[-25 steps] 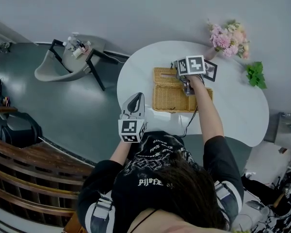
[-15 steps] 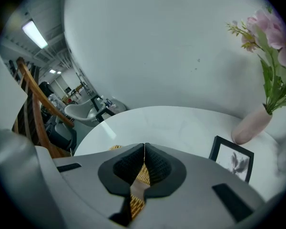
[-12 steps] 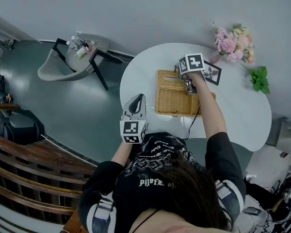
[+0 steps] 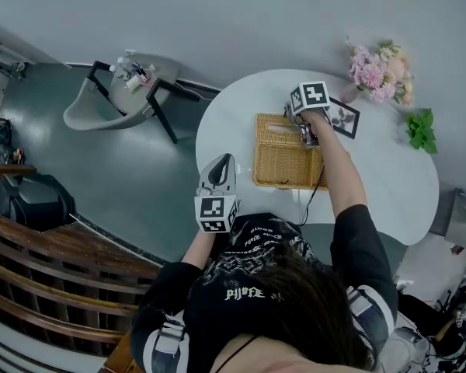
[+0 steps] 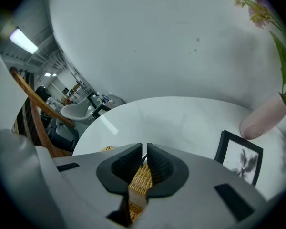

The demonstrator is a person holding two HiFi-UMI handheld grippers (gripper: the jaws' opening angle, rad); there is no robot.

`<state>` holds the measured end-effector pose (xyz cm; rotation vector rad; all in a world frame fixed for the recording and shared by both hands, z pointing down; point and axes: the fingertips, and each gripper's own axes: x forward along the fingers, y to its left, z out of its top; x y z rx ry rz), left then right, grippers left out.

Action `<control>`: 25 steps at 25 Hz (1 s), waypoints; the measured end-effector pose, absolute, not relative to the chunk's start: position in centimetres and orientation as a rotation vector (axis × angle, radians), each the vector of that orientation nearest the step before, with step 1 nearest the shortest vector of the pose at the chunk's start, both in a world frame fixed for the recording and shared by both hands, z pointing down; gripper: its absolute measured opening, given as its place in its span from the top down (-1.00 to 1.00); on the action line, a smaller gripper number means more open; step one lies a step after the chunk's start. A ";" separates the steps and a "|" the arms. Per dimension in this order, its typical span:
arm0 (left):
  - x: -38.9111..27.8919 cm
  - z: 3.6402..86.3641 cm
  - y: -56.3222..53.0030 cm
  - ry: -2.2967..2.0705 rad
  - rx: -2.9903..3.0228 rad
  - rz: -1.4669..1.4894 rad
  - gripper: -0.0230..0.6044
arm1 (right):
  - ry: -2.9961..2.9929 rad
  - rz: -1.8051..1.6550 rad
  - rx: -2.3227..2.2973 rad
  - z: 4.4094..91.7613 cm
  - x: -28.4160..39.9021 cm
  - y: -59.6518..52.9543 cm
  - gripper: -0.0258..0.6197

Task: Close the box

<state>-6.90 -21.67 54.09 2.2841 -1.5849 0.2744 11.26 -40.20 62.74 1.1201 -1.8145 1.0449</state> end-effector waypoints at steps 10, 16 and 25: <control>-8.1 55.2 -22.4 -1.627 2.223 0.296 0.83 | -1.743 1.131 1.068 64.8 11.3 -40.7 0.57; -8.5 55.8 -22.7 -1.635 2.200 0.313 0.83 | -1.728 1.173 1.034 65.6 10.9 -41.1 0.50; -9.6 56.4 -23.1 -1.660 2.164 0.321 0.83 | -1.667 1.204 0.976 67.1 10.8 -41.4 0.45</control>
